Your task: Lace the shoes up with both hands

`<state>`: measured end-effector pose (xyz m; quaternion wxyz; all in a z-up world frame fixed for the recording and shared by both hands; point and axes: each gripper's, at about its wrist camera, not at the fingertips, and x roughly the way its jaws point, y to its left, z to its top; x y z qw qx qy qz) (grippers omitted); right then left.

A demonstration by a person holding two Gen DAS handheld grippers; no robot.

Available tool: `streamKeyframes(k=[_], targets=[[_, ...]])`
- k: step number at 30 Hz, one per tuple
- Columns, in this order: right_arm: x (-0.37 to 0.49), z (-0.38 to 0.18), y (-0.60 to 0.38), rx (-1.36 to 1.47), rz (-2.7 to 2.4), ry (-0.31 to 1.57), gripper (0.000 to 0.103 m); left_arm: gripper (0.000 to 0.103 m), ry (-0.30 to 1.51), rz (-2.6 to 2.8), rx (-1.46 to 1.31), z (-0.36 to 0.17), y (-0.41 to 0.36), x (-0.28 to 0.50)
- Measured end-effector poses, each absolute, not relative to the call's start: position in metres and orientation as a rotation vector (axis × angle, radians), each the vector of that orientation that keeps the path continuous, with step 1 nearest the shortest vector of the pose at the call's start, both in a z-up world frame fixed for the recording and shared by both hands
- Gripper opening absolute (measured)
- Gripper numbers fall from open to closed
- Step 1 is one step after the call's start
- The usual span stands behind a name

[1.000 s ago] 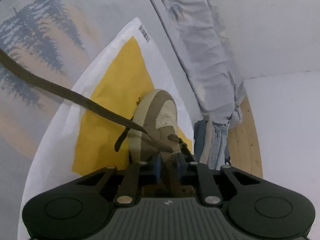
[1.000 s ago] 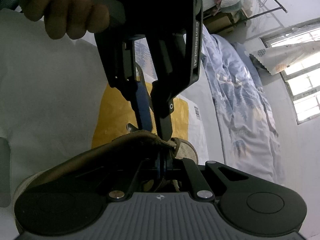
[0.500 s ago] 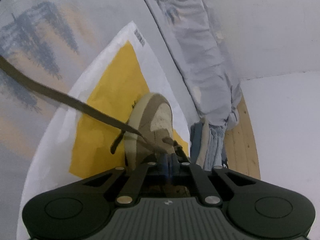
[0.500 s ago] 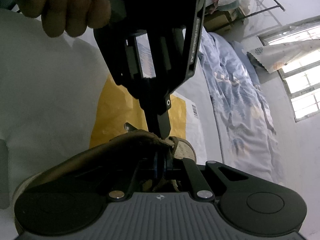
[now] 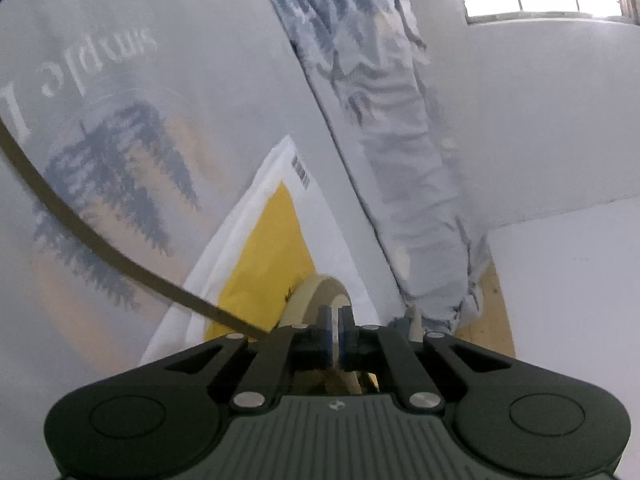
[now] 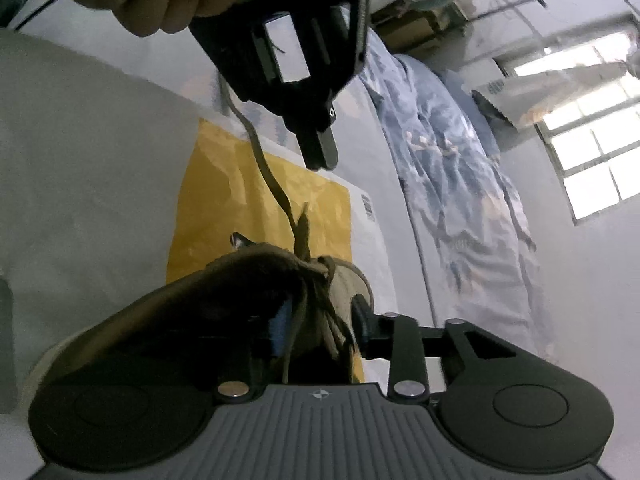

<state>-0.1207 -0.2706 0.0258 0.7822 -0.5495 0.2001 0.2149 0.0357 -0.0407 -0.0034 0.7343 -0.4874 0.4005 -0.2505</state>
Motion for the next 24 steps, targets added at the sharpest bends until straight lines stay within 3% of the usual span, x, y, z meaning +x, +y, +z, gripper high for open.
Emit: streamKeyframes(k=[4,9,13,24], targets=[[-0.129,0.040,-0.277,-1.095,0.418,0.459,0.037,0.005,0.848,-0.589,-1.065,0.006,-0.043,0.033],[-0.135,0.074,-0.290,-0.835,0.278,0.444,0.040,0.021,0.825,-0.622,-1.054,0.014,-0.051,0.022],[-0.138,0.099,-0.311,-0.462,0.136,0.349,0.048,0.042,0.837,-0.646,-1.068,0.009,-0.061,0.012],[-0.143,0.095,-0.347,-0.136,0.080,0.206,0.051,0.043,0.919,-0.635,-1.158,-0.025,-0.079,0.000]])
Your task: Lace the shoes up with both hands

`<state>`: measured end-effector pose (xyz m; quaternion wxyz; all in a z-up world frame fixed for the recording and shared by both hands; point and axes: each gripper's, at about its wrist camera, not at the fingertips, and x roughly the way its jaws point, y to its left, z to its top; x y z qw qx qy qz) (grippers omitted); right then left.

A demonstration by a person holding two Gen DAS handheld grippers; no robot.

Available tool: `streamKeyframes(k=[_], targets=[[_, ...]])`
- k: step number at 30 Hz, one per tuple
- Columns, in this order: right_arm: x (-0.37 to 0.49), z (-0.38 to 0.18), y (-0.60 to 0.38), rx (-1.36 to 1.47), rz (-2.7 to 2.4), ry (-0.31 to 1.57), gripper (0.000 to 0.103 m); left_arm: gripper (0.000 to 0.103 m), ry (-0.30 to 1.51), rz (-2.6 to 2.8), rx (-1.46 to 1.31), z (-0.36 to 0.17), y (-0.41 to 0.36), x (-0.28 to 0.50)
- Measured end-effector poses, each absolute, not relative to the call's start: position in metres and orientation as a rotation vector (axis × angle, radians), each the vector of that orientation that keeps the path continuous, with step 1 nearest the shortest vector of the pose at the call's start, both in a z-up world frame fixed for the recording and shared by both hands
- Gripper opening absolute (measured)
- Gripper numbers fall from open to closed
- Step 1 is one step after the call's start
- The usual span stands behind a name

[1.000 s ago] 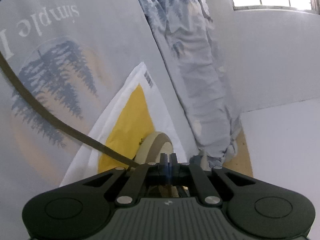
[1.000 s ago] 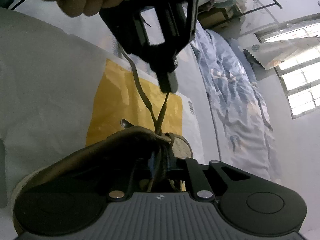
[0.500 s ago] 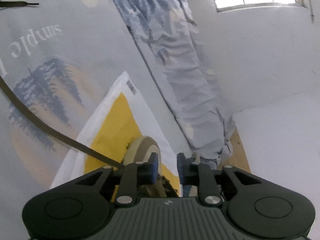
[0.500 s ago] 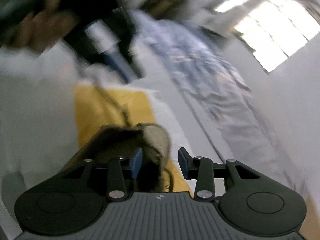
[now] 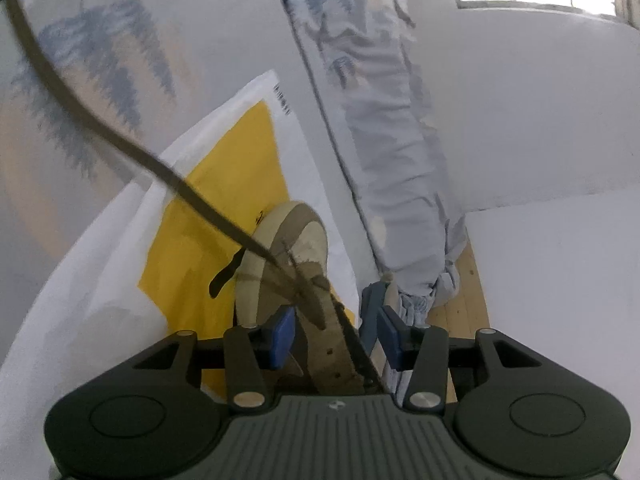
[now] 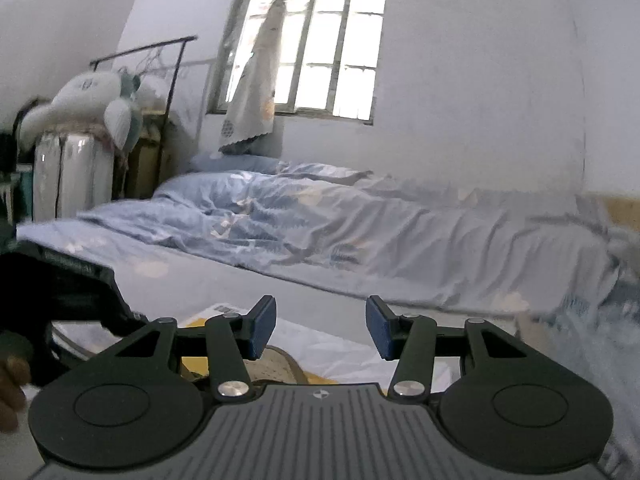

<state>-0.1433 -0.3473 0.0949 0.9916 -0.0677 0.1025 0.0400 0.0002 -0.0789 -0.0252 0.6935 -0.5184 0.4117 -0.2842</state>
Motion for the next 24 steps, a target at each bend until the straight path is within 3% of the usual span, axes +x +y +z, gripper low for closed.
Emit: streamKeyframes(k=[9,12,21,22,24], targets=[[-0.141,0.086,-0.364,-0.119,0.091,0.256,0.051,0.041,0.894,-0.592,-1.144,-0.029,-0.089,-0.002],[-0.141,0.083,-0.370,-0.127,0.081,0.292,0.056,0.035,0.899,-0.573,-1.140,-0.030,-0.090,-0.003],[-0.144,0.083,-0.377,-0.179,0.163,0.359,0.057,0.016,0.905,-0.556,-1.150,-0.031,-0.091,-0.001],[-0.145,0.082,-0.376,-0.190,0.183,0.375,0.057,0.006,0.901,-0.550,-1.150,-0.031,-0.090,-0.001],[-0.147,0.080,-0.372,-0.212,0.212,0.403,0.057,0.002,0.901,-0.544,-1.142,-0.029,-0.090,-0.001]])
